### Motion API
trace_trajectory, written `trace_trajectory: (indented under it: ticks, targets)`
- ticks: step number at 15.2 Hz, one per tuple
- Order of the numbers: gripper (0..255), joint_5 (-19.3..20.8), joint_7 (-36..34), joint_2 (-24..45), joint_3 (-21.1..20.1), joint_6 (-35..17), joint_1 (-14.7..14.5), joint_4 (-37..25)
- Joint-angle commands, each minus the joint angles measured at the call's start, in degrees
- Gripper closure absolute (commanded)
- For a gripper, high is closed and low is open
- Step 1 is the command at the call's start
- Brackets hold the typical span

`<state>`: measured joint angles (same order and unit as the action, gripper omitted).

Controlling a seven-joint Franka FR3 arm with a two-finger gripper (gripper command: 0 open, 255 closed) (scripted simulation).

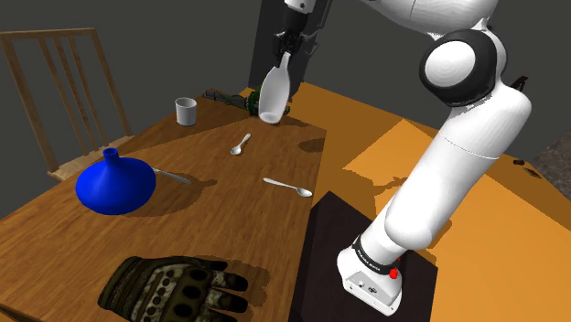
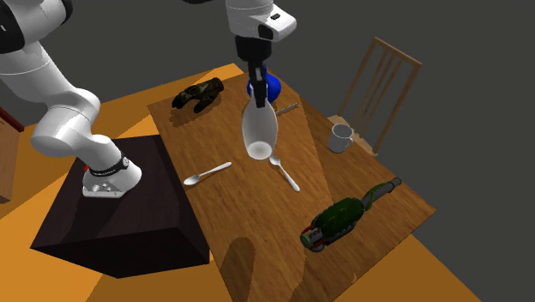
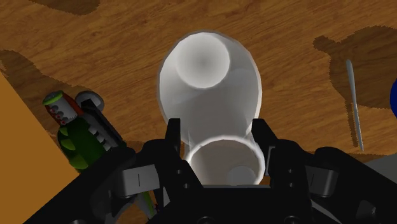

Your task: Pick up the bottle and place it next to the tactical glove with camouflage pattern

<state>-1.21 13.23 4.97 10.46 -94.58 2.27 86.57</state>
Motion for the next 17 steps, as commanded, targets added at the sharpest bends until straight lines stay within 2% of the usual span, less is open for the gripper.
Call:
trace_trajectory:
  ticks: [1, 10, 17]
  targets:
    - [255, -0.16, 0.10, 0.82, 0.05, 1.98, 0.10, -2.80]
    - [255, -0.80, 0.38, 3.95, 0.25, 10.23, 0.55, -14.12]
    - [255, -1.75, 0.72, 8.23, 0.48, 17.87, 1.34, -25.98]
